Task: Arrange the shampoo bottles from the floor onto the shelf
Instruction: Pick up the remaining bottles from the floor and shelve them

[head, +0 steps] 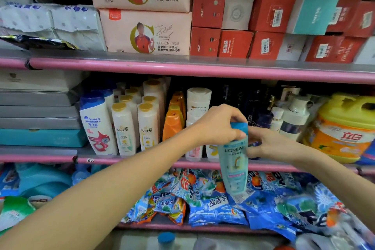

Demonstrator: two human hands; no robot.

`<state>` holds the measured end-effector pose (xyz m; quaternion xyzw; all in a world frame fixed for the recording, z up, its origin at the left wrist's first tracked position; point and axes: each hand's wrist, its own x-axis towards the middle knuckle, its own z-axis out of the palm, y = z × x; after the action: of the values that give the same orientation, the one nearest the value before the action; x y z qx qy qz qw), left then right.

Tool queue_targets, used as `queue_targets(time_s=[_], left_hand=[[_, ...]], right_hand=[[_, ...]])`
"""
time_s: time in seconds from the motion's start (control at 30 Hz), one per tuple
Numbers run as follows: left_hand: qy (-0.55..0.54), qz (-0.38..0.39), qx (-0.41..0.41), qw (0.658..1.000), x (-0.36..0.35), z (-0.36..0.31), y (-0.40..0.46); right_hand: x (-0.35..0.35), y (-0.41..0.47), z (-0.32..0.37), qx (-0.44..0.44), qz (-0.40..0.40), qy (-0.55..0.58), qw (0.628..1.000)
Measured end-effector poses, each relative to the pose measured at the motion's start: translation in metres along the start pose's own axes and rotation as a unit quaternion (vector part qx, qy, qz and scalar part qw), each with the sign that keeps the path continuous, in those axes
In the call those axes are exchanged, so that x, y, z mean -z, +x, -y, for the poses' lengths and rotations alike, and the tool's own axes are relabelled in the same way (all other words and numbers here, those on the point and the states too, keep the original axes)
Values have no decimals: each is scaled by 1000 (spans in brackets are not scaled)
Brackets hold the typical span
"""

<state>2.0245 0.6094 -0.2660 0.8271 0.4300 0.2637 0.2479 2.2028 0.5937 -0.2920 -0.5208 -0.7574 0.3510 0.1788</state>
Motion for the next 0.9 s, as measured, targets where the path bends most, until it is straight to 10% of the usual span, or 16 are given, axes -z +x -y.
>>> queue_targets(time_s=[0.43, 0.9], left_hand=[[89, -61, -32, 994, 3, -4, 45], [291, 58, 4, 955, -6, 25, 46]], right_hand=[[8, 24, -34, 68, -238, 123, 961], [-4, 49, -66, 25, -208, 153, 966]])
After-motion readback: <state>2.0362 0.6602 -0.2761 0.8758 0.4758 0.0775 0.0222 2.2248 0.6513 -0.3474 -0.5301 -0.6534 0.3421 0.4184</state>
